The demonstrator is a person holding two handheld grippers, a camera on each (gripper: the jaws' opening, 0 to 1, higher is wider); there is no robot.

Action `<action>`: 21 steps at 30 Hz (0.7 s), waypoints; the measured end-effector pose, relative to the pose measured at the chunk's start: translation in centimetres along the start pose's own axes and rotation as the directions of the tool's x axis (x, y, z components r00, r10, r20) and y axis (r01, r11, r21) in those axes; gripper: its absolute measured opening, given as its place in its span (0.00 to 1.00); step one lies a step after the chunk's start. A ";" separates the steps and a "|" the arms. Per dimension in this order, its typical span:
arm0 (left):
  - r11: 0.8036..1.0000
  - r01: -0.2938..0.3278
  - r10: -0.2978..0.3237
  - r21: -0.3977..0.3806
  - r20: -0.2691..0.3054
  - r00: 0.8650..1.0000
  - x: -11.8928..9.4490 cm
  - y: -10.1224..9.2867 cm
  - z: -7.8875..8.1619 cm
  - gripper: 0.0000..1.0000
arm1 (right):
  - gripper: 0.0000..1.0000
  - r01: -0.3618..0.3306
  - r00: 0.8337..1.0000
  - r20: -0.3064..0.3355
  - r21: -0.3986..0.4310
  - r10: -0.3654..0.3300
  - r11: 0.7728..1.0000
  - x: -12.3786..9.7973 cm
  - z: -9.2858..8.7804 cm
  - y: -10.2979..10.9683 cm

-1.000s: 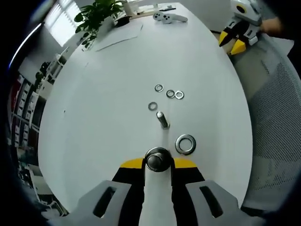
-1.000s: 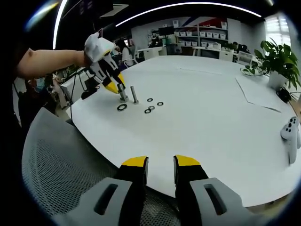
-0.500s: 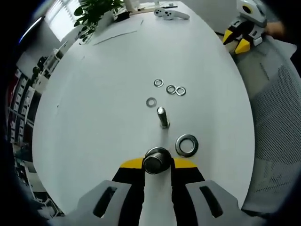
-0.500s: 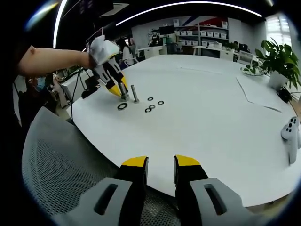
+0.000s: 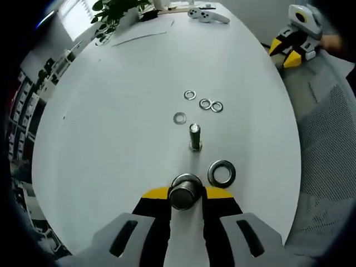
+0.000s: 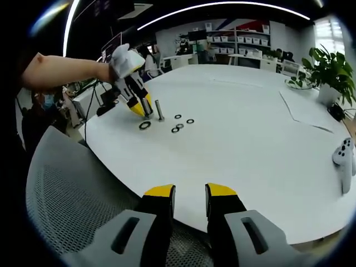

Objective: Place the washer onto the threaded stud by aligning its center hole with the stud, sliding it down to the base, and recovering from edge contact or off-axis alignment until the washer reaches the visible bottom stop.

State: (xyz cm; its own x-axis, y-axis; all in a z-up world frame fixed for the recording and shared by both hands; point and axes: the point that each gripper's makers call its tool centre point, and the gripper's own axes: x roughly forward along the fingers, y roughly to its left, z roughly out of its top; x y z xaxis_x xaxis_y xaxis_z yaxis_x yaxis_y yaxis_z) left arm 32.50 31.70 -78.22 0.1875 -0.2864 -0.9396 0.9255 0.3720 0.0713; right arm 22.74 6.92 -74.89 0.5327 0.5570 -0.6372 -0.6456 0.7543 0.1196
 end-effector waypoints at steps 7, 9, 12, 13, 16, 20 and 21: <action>0.999 -0.030 0.031 -0.031 0.001 1.000 -1.1 0.5 -1.0 0.26 | 0.24 0.000 1.000 0.005 -0.001 0.000 1.000 0.0 0.1 0.0; 0.998 -0.034 0.035 -0.053 0.014 0.999 -1.6 0.5 -1.2 0.29 | 0.24 -0.001 1.000 0.006 -0.001 0.001 1.000 0.0 0.1 0.0; 0.996 -0.050 0.053 -0.076 0.042 0.998 -2.4 0.4 -1.2 0.30 | 0.24 0.000 1.000 0.007 -0.001 0.000 1.000 0.0 0.1 0.0; 0.994 -0.054 0.060 -0.090 0.057 0.997 -2.7 0.3 -1.1 0.30 | 0.24 0.000 1.000 0.008 -0.001 0.000 1.000 0.0 0.1 0.0; 0.990 -0.064 0.076 -0.122 0.098 0.992 -3.3 -0.1 -0.8 0.32 | 0.24 0.001 1.000 0.009 0.000 -0.001 1.000 0.0 0.1 0.0; 0.986 -0.049 0.074 -0.161 0.155 0.985 -4.2 -1.8 -0.1 0.42 | 0.24 -0.001 1.000 0.010 0.000 0.001 1.000 0.0 0.1 0.0; 0.986 -0.053 0.077 -0.156 0.156 0.985 -4.2 -2.0 -0.2 0.41 | 0.24 -0.001 1.000 0.009 -0.001 0.001 1.000 0.0 0.1 0.0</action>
State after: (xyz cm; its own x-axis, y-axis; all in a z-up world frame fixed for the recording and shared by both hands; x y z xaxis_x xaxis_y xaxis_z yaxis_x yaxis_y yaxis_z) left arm 29.85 32.32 -74.49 0.3074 -0.3910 -0.8675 0.8515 0.5200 0.0674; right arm 22.81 7.01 -74.80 0.5369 0.5605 -0.6306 -0.6467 0.7534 0.1190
